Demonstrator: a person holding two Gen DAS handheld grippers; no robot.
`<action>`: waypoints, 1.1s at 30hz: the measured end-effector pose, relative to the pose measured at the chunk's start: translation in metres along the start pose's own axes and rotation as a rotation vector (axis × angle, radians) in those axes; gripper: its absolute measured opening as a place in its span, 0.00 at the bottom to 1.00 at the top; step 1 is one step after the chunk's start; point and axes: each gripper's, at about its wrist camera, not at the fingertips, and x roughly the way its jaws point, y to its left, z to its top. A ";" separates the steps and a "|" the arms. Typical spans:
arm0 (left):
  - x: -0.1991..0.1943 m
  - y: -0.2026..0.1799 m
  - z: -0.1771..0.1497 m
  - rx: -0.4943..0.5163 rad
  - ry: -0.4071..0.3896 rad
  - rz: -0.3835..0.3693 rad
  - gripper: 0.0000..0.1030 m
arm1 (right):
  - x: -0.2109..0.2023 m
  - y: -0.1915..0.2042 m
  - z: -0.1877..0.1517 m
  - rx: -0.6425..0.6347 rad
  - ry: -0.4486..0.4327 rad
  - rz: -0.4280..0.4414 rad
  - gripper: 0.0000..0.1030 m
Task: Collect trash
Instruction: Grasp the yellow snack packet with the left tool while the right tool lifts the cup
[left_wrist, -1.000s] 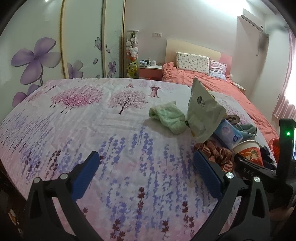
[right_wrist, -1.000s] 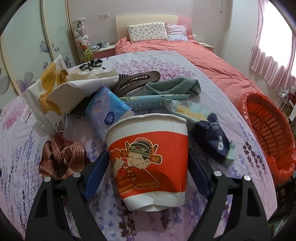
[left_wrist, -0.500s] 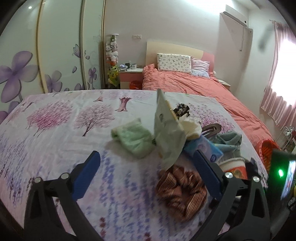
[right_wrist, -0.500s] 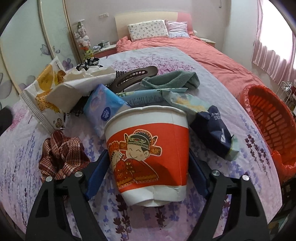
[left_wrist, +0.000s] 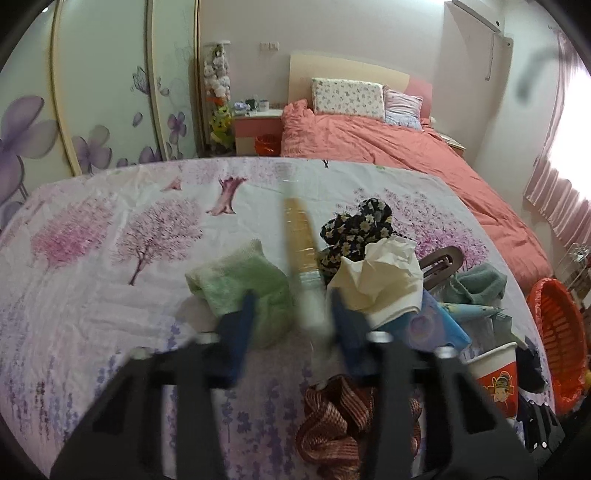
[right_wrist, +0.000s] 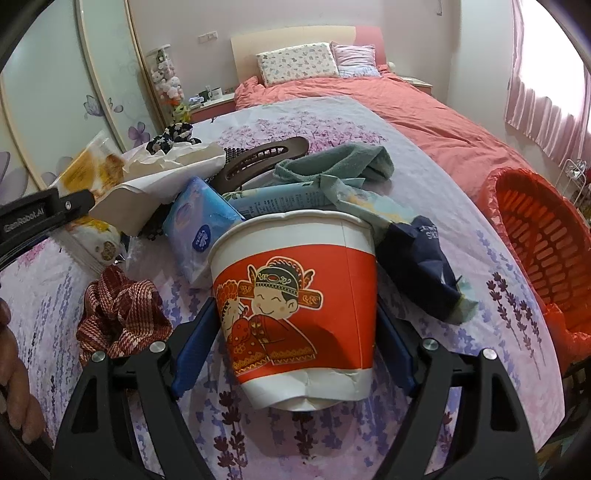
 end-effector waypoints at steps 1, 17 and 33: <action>0.002 0.002 0.000 -0.006 0.006 -0.011 0.19 | 0.000 -0.001 0.000 0.003 -0.001 0.005 0.76; -0.030 0.022 0.008 0.023 -0.090 -0.028 0.08 | -0.025 0.001 0.009 0.018 -0.072 0.043 0.76; -0.077 0.009 0.019 0.049 -0.148 -0.066 0.08 | -0.071 0.000 0.030 0.028 -0.184 0.088 0.76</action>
